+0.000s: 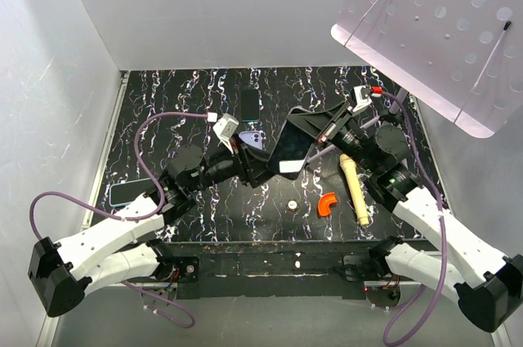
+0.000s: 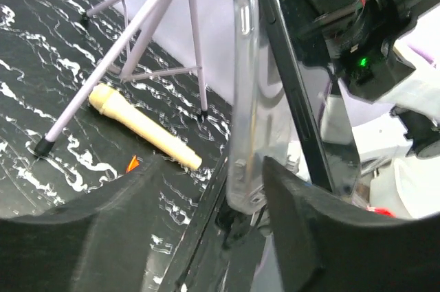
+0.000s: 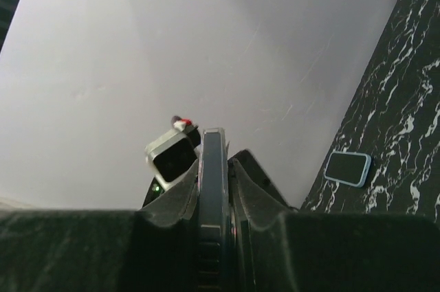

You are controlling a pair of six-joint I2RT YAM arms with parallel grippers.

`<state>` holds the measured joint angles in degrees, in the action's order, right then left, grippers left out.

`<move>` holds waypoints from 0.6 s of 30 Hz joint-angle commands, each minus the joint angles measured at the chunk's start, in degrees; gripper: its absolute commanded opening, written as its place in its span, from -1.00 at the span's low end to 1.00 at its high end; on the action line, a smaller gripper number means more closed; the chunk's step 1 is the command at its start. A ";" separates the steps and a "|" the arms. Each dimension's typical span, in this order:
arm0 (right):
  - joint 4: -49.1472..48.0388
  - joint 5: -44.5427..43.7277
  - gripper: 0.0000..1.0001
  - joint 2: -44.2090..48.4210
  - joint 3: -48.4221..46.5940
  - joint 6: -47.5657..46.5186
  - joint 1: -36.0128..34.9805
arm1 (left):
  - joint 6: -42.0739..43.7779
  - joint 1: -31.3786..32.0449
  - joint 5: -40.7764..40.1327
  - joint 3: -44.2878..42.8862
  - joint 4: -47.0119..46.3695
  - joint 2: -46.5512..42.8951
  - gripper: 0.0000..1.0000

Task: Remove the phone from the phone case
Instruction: Remove the phone case from the phone.

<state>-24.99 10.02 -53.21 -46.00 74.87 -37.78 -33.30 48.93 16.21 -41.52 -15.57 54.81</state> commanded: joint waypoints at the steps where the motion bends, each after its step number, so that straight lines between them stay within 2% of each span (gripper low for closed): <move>1: 4.06 9.31 -0.97 4.25 -5.68 -1.56 3.40 | -0.63 -1.82 3.98 0.91 10.82 -3.81 0.31; 2: 4.95 10.53 -0.97 4.52 -5.94 -2.27 4.20 | -0.37 -1.90 6.10 0.56 12.31 -5.13 0.50; 4: 4.95 12.47 -0.97 4.43 -6.12 -3.67 5.61 | 0.51 -1.99 10.05 -0.92 15.21 -7.95 0.63; 7: 4.69 14.06 -0.97 4.69 -5.60 -3.86 7.36 | -0.44 -2.08 17.69 -4.79 18.21 -9.63 0.65; 9: 4.95 14.15 -0.97 4.96 -5.24 -3.85 8.24 | -4.91 -2.08 24.02 -6.64 16.11 -8.93 0.54; 12: 5.74 13.36 -0.97 5.31 -5.33 -4.21 8.51 | -14.83 -1.99 27.47 -7.35 9.80 -7.09 0.26; 14: 5.83 13.18 -0.97 5.22 -5.07 -4.12 8.51 | -23.96 -2.08 27.39 -5.43 1.73 -5.68 0.24; 16: 5.57 12.92 -0.97 5.31 -4.46 -3.60 8.51 | -33.98 -1.91 25.82 -1.92 -10.21 -4.63 0.22; 18: 5.04 12.57 -0.97 5.40 -4.10 -3.07 8.51 | -39.63 -1.91 23.97 0.99 -18.84 -3.31 0.12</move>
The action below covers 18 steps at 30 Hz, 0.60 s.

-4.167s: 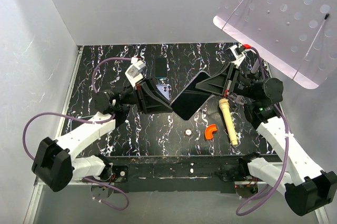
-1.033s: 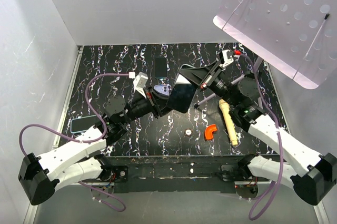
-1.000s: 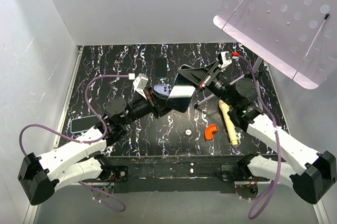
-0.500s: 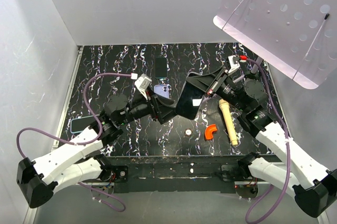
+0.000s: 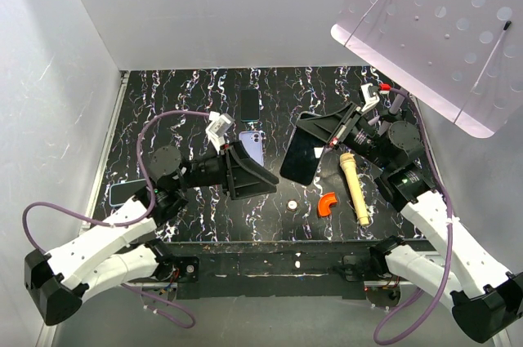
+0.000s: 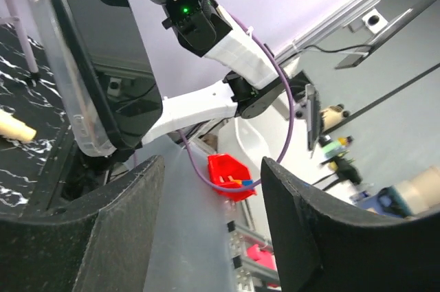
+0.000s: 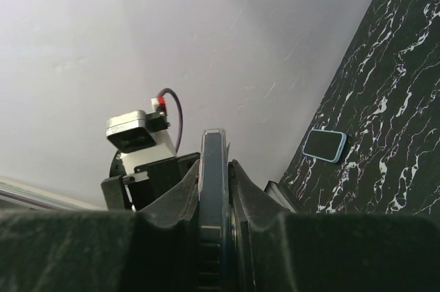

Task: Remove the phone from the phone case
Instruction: Remove the phone case from the phone.

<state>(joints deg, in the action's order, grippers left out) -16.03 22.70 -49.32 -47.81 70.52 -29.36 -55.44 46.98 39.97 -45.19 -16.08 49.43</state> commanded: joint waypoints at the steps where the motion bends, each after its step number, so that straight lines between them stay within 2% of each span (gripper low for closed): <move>1: -4.09 -0.02 -0.97 1.51 -2.29 1.29 0.10 | -18.20 -0.05 -0.23 5.45 -20.20 2.77 0.09; 14: -5.68 0.50 -0.97 1.16 -1.59 2.87 0.01 | -20.05 -0.05 -4.72 8.28 -22.95 5.85 0.09; 18: -6.03 0.59 -0.97 1.42 -1.41 3.31 -0.08 | -19.44 -0.05 -5.95 7.48 -20.49 6.99 0.09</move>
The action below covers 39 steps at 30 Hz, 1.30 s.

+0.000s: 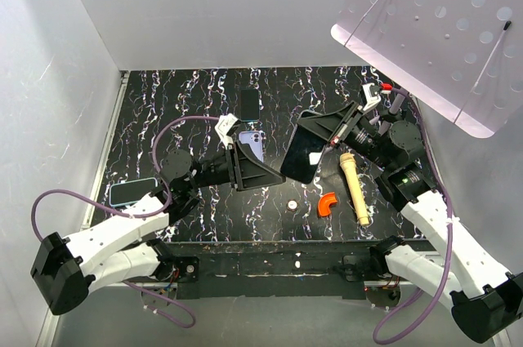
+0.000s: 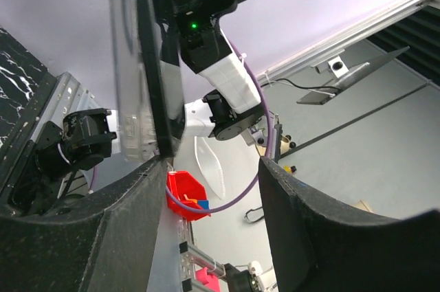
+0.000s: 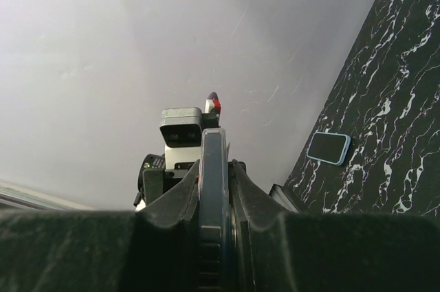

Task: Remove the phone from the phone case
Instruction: Remove the phone case from the phone.

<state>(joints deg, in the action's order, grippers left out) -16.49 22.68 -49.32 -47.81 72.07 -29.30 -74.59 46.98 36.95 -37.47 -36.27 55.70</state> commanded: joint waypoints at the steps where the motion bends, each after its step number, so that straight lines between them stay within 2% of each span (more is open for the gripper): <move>1: -5.66 0.70 -0.97 1.33 -1.58 1.84 -0.14 | -0.12 -0.05 -3.02 -0.23 -0.03 1.07 0.08; 6: -5.75 1.14 -0.97 1.42 -1.93 2.02 -0.23 | 1.20 -0.05 -3.81 -0.76 3.31 1.60 0.08; 9: -5.05 1.41 -0.97 1.24 -1.85 0.79 -0.58 | 0.85 -0.05 -5.04 -1.63 3.31 2.83 0.09; 13: -4.78 3.33 -0.97 0.10 -1.58 -0.79 -1.37 | -0.82 -0.05 -4.70 -4.09 0.77 5.90 0.00; 16: -4.34 4.30 -0.97 -0.60 -1.49 -2.37 -2.25 | -0.56 -0.05 -3.73 -5.85 -0.11 8.19 -0.17; 19: -2.59 5.36 -0.97 -0.51 -1.93 -4.13 -2.43 | -1.00 -0.05 -1.89 -6.38 -2.13 9.77 -0.43; 21: 1.18 5.62 -0.97 -0.60 -3.07 -5.88 -2.52 | -1.09 -0.05 -0.66 -6.56 -3.01 10.48 -0.59; 23: 4.00 5.54 -0.97 -0.69 -3.95 -7.29 -2.43 | -0.91 -0.05 0.92 -7.00 -2.84 11.00 -0.66; 25: 5.85 5.89 -0.97 -1.30 -4.83 -8.26 -2.52 | -1.17 -0.05 2.07 -6.74 -3.45 11.44 -0.82; 26: 6.64 6.41 -0.97 -1.74 -5.10 -8.53 -2.43 | -1.26 -0.05 2.16 -6.56 -4.15 11.45 -0.99; 27: 7.08 7.02 -0.97 -2.35 -5.62 -8.70 -2.43 | -1.35 -0.05 2.08 -6.30 -4.51 11.36 -1.00; 28: 7.70 7.99 -0.90 -2.79 -5.97 -8.79 -2.52 | -1.18 -0.05 1.81 -6.30 -4.60 11.27 -1.00; 29: 8.49 8.78 -0.70 -3.06 -6.50 -9.14 -2.43 | -1.00 -0.05 1.38 -6.30 -4.95 10.92 -1.00; 31: 11.38 9.49 -0.25 -3.15 -7.47 -10.54 -2.43 | -0.74 -0.13 0.76 -6.30 -5.39 10.13 -1.00; 32: 13.05 9.49 0.04 -2.89 -8.25 -11.59 -2.43 | -0.47 -0.31 0.15 -6.30 -4.95 9.43 -1.00; 34: 18.22 9.58 0.45 -1.84 -9.92 -14.23 -2.25 | 0.31 -0.57 -1.00 -6.30 -3.20 8.11 -1.00; 36: 21.75 9.84 0.69 -0.52 -11.07 -16.17 -1.82 | 0.76 -1.54 -1.62 -6.30 -1.01 6.53 -1.00; 39: 24.66 11.25 0.75 2.11 -12.04 -16.70 -0.15 | -0.03 -3.38 -1.88 -6.12 2.26 4.95 -1.00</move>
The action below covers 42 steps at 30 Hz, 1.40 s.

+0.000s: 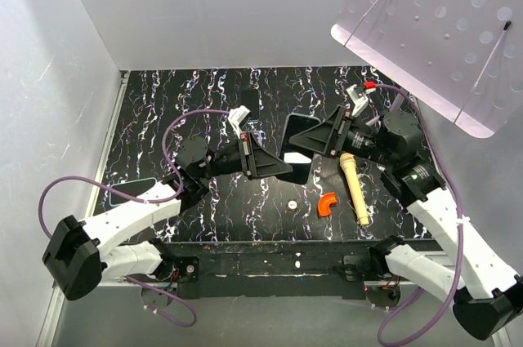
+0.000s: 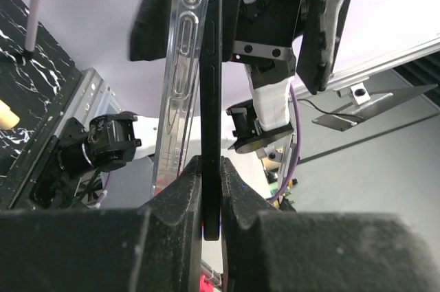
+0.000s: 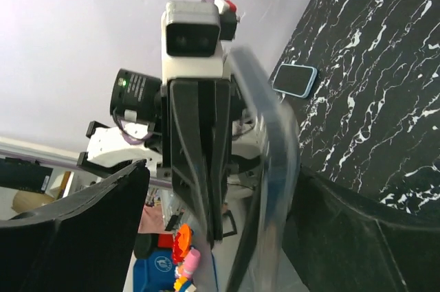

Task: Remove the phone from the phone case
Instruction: Remove the phone case from the phone.

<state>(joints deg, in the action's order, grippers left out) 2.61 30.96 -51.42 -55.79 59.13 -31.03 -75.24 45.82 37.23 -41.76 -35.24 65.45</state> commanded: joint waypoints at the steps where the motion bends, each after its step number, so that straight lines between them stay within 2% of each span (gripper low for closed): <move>1: 7.22 2.79 0.75 5.18 -3.98 -3.76 2.10 | 0.19 -3.27 -1.99 -1.66 1.23 -5.42 -1.00; 5: 12.40 0.60 0.67 8.17 -3.19 -4.38 2.90 | -3.06 -5.91 -1.73 -0.96 0.44 -6.91 -1.00; 7: 12.16 1.03 0.49 8.70 -2.40 -4.29 2.90 | -4.29 -6.62 -1.81 -0.52 -0.43 -7.35 -1.00; 10: 14.17 2.08 0.12 7.48 -3.01 -6.22 2.64 | -6.14 -7.15 -2.43 0.09 -1.23 -7.62 -1.00; 11: 14.26 2.52 0.07 7.21 -3.10 -6.40 2.64 | -6.75 -7.24 -2.52 0.27 -1.67 -7.62 -1.00; 17: 10.48 4.72 -0.03 6.16 -2.04 -5.87 0.71 | -8.78 -7.41 -2.52 0.45 -3.51 -7.27 -1.00; 37: 0.12 1.91 -0.24 -0.08 2.79 -3.59 -4.04 | -12.38 -7.33 -1.02 0.62 -7.20 -5.95 -1.00; 40: -0.42 1.21 -0.47 -0.96 2.88 -4.02 -4.04 | -13.26 -7.41 -0.85 1.24 -8.17 -5.77 -1.00; 42: 2.90 -3.51 -0.84 -0.88 2.62 -6.38 -4.04 | -12.74 -7.24 -0.67 1.33 -7.39 -6.03 -1.00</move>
<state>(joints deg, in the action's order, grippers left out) 6.83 32.73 -52.58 -52.75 55.13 -34.89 -87.57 38.26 36.27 -40.56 -38.46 60.55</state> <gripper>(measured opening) 0.215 0.076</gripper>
